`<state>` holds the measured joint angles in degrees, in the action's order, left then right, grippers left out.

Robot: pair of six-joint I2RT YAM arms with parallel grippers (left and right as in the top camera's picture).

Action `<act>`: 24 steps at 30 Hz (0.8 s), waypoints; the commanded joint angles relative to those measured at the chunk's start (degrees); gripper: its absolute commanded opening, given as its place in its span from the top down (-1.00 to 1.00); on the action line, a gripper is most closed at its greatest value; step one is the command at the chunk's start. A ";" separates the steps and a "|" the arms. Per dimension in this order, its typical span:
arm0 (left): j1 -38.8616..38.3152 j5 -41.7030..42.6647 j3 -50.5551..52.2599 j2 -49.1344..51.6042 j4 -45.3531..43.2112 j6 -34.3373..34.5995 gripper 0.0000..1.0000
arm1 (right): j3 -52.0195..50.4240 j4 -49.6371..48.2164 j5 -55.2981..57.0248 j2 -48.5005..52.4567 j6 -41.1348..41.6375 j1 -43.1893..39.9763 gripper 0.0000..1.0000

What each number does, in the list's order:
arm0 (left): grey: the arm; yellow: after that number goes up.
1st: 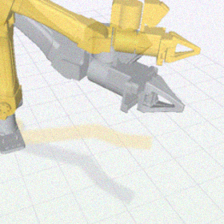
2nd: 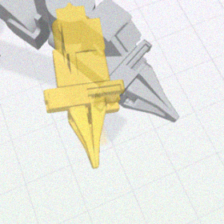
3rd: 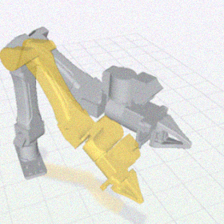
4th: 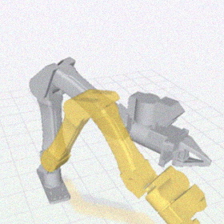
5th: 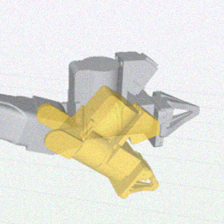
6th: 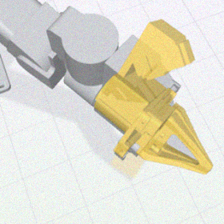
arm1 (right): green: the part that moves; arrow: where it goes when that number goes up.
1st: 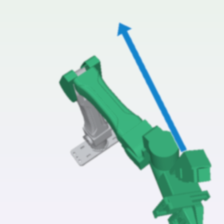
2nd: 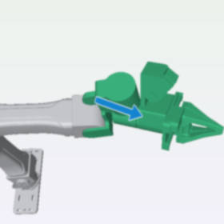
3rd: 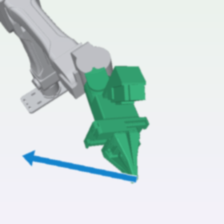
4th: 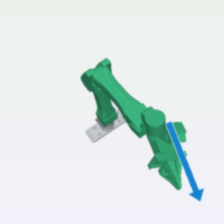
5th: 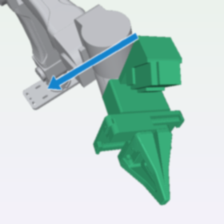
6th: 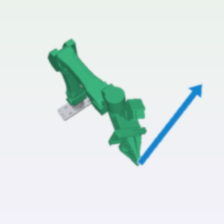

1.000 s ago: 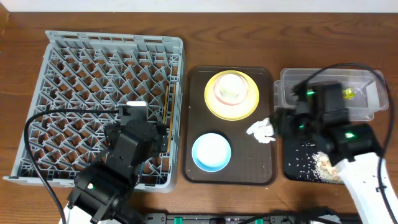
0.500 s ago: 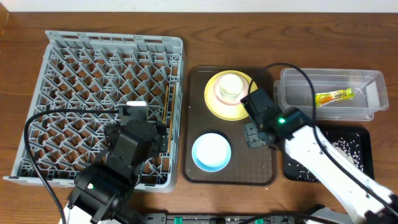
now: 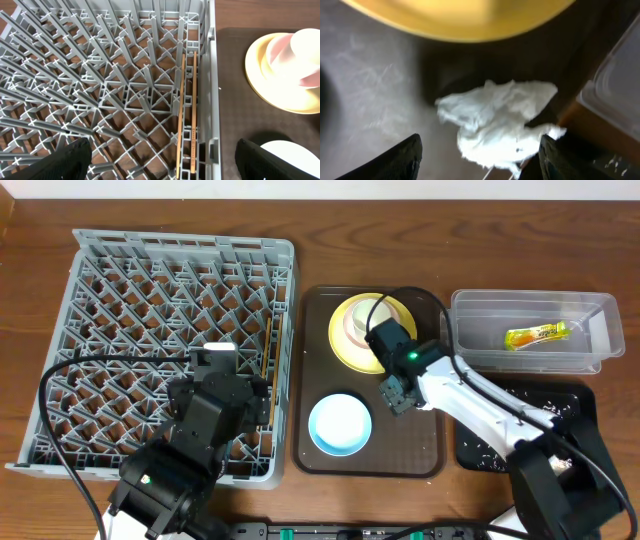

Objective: Sort waste into correct bins and load items into the dishwasher
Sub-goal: 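Move the right gripper back to the white tissue on the tray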

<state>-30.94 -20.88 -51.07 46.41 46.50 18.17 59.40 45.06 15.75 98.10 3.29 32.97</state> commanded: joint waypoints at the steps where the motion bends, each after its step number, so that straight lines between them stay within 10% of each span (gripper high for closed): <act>1: 0.02 0.07 -0.33 -0.07 0.20 0.09 -0.85 | -0.15 -1.44 3.76 1.66 -1.92 -0.87 -0.46; 14: 0.02 0.07 -0.31 -0.07 0.20 0.09 -0.85 | -0.26 -3.28 -2.40 7.52 -1.88 -4.90 -0.35; 21: 0.02 0.07 -0.33 -0.07 0.20 0.09 -0.85 | -0.26 -2.56 -2.56 8.41 -1.64 -4.81 0.87; 24: 0.02 0.07 -0.33 -0.07 0.20 0.09 -0.85 | -0.24 -2.16 -3.26 8.35 -0.70 -4.68 0.98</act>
<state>-30.94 -20.88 -51.07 46.39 46.52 18.17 59.86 42.41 13.74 104.57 1.91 28.84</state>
